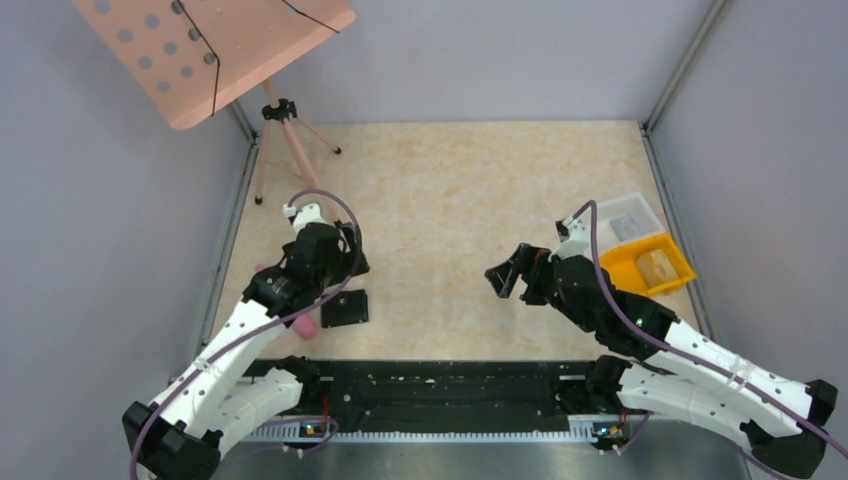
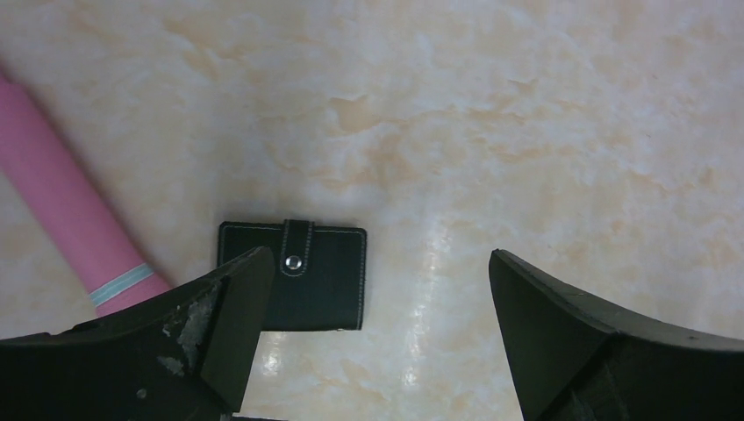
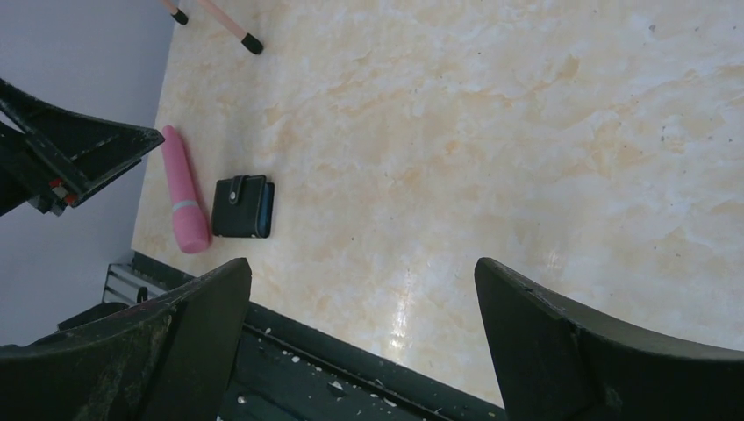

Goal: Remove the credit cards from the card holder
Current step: Move the card holder to the center of the board.

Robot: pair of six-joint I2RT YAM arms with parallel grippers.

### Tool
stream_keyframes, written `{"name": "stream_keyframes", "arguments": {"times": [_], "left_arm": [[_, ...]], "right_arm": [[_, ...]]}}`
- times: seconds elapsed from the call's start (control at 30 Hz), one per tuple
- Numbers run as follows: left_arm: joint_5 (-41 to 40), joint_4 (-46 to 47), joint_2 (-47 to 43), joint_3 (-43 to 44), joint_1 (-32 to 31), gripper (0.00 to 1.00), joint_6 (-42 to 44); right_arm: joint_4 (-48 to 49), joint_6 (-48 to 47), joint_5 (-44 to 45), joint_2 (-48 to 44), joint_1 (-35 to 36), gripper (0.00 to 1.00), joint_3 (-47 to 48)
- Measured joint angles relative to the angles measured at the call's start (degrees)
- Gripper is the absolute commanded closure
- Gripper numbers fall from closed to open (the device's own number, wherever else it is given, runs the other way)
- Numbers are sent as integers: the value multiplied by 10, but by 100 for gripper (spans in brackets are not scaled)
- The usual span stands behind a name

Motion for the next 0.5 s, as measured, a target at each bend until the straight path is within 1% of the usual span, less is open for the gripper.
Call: {"name": "stream_keyframes", "arguments": {"times": [0.07,0.17,0.23,0.33,0.5], "left_arm": [[-37,-24,17,8,6,2,-24],[-62,-53,40,9,27,2,-51],[-67,-70,55,9,45,3,-74],[-66,-70,66,-3,67,5,-110],[-51,-42,67,-65,76,11,-145]], "right_arm": [[6,-6,-5,0,0,1,0],[26,-17,-20,0,0,1,-4],[35,-25,-30,0,0,1,-7],[40,-35,-40,0,0,2,-11],[50,-52,-56,-2,0,2,-11]]}}
